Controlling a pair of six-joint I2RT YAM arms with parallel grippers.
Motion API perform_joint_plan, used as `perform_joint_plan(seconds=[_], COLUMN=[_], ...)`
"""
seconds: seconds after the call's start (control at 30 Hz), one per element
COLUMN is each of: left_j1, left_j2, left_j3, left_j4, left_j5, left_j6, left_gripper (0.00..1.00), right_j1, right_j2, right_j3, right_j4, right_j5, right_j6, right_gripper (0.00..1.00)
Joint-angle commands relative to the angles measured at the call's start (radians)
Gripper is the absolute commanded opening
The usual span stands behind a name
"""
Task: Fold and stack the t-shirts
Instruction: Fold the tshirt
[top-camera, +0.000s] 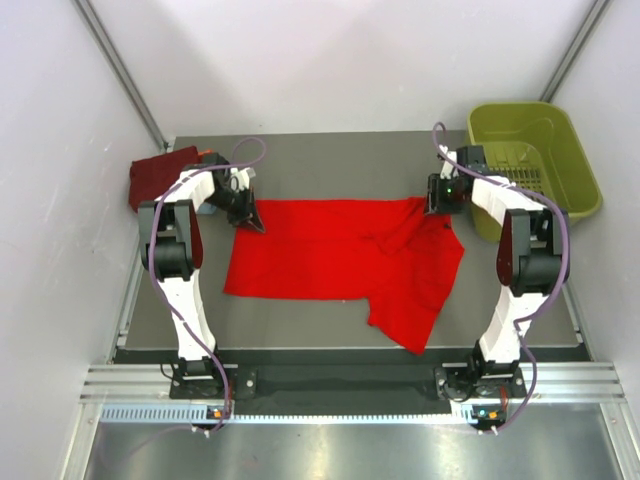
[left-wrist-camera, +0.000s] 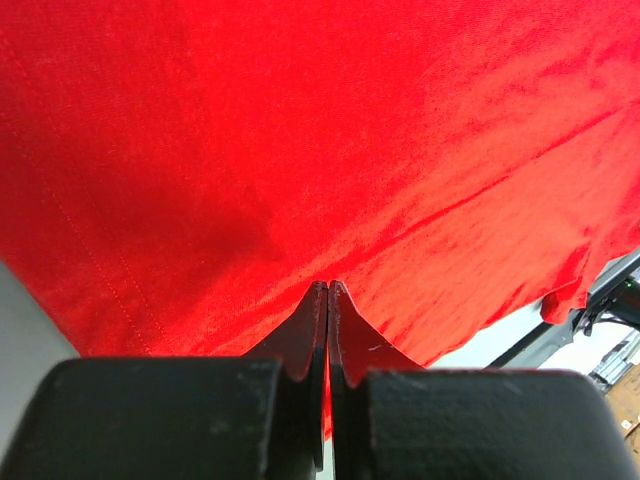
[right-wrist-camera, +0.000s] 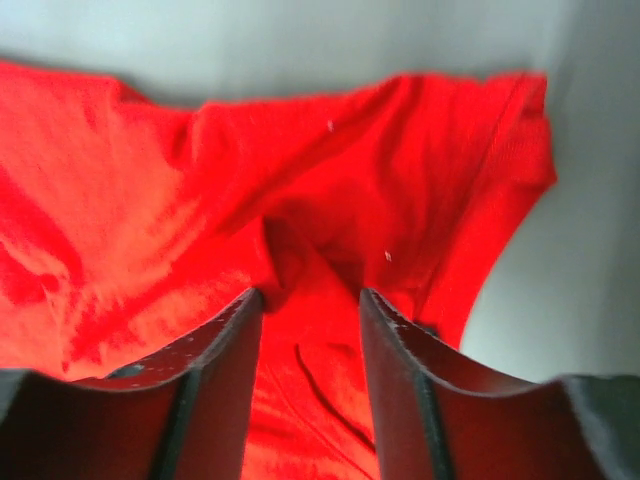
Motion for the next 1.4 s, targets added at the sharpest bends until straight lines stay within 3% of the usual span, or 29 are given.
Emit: perform_joint_plan(seconds=[0.0, 0.27, 0.73, 0.8, 1.03, 1.37], left_j1=[-0.003, -0.005, -0.012, -0.014, -0.015, -0.015], left_j2=[-0.018, -0.009, -0.023, -0.029, -0.038, 0.000], left_j3=[-0.007, 0.001, -0.013, -0.015, -0.025, 0.007], left_j4=[-0.005, -0.001, 0.001, 0.001, 0.003, 0.007], left_j5=[0.000, 0.002, -0.014, -0.021, -0.023, 0.014], left_j6=[0.010, 0.009, 0.015, 0.016, 0.018, 0.001], left_gripper=[0.00, 0.00, 0.00, 0.00, 0.00, 0.00], right_j1=[-0.012, -0.007, -0.001, 0.002, 0.003, 0.005], right_j2=[0.010, 0.020, 0.086, 0.095, 0.082, -0.073], right_j3=[0.070, 0.067, 0.092, 0.099, 0.113, 0.043], right_j4=[0.048, 0.074, 0.099, 0.100, 0.100, 0.017], right_j5=[-0.042, -0.088, -0.142, -0.150, -0.159, -0.151], right_j6=[-0.010, 0.009, 0.021, 0.026, 0.042, 0.070], right_gripper=[0.43, 0.38, 0.39, 0.35, 0.08, 0.00])
